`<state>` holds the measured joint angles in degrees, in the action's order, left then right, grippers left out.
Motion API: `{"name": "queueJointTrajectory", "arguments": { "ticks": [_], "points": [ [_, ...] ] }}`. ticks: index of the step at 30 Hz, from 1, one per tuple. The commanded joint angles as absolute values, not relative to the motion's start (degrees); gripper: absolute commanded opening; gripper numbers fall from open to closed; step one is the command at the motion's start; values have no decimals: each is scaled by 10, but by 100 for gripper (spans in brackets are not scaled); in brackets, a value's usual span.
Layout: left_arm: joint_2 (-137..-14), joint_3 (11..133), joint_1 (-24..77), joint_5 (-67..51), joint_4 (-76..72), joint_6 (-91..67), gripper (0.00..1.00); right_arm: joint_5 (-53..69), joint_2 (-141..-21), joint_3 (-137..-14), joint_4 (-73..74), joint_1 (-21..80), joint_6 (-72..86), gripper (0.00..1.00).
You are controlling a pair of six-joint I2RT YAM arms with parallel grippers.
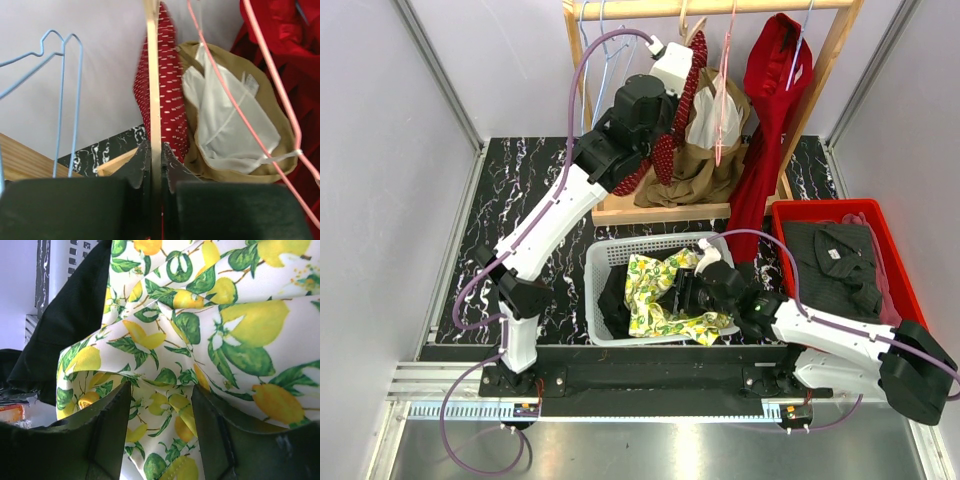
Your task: Remove the skirt from the hanger
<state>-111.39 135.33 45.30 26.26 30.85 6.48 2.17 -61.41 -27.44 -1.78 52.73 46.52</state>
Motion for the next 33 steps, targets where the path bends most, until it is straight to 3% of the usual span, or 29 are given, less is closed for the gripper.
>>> {"name": "queueJointTrajectory", "arguments": {
  "ticks": [1, 10, 18, 25, 30, 33],
  "points": [
    [-1096, 1368, 445, 272, 283, 56, 0, 22, -592, -294, -11, 527, 447, 59],
    [-1093, 1419, 421, 229, 251, 73, 0, 4, -532, -304, 17, 527, 429, 56],
    [-1020, 1420, 418, 176, 256, 74, 0, -17, -519, -318, 41, 527, 415, 56],
    [-893, 1323, 423, 132, 341, 54, 0, -34, -478, -379, 93, 527, 348, 68],
    [-813, 1281, 422, 106, 370, 54, 0, -63, -482, -459, 155, 527, 306, 86],
    [-782, 1264, 422, 60, 394, 57, 0, -76, -475, -504, 166, 527, 287, 88]
  ]
}}
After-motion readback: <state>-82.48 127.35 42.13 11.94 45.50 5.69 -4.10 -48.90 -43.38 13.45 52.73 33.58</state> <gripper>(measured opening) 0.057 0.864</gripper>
